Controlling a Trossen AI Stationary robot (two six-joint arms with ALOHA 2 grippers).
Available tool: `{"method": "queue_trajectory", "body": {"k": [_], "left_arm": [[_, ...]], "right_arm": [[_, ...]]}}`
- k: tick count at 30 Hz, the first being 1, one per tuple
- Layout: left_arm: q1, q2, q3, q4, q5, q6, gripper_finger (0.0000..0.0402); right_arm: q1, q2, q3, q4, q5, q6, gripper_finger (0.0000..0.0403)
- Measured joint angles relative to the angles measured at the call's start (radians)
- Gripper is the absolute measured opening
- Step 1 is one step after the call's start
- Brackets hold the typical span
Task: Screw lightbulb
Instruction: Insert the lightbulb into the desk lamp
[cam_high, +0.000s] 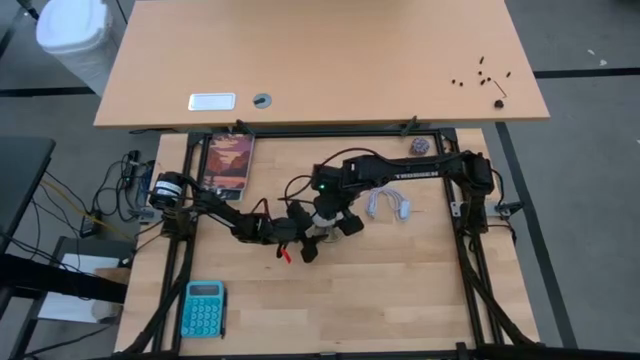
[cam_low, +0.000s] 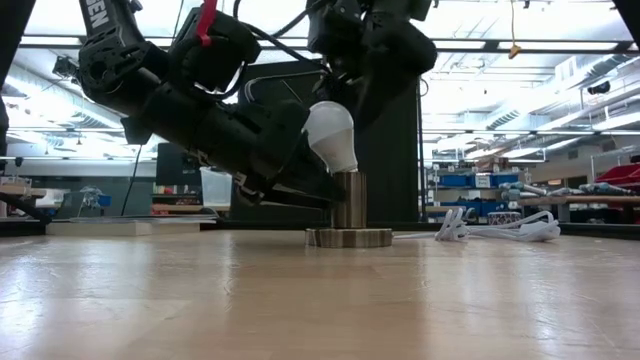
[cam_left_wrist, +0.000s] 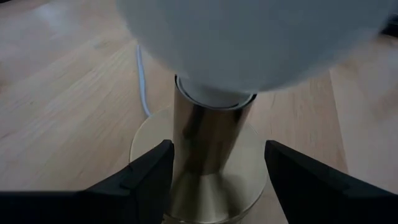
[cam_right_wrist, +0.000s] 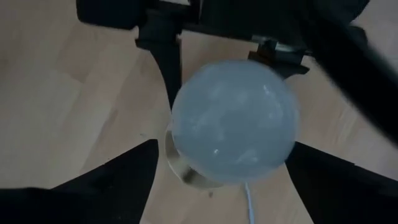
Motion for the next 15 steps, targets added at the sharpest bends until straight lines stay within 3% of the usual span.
{"method": "queue_trajectory", "body": {"k": [7,15], "left_arm": [[0.000,-0.033,0.000,-0.031,0.016,-0.026,0.0255],[-0.001,-0.167,0.000,-0.257,0.015,0.027,0.0255]], "right_arm": [[-0.019,-0.028,0.000,-0.053,-0.003,0.078,0.0353],[-0.035,-0.064,0.000,-0.066,-0.021,0.110,0.0339]]}}
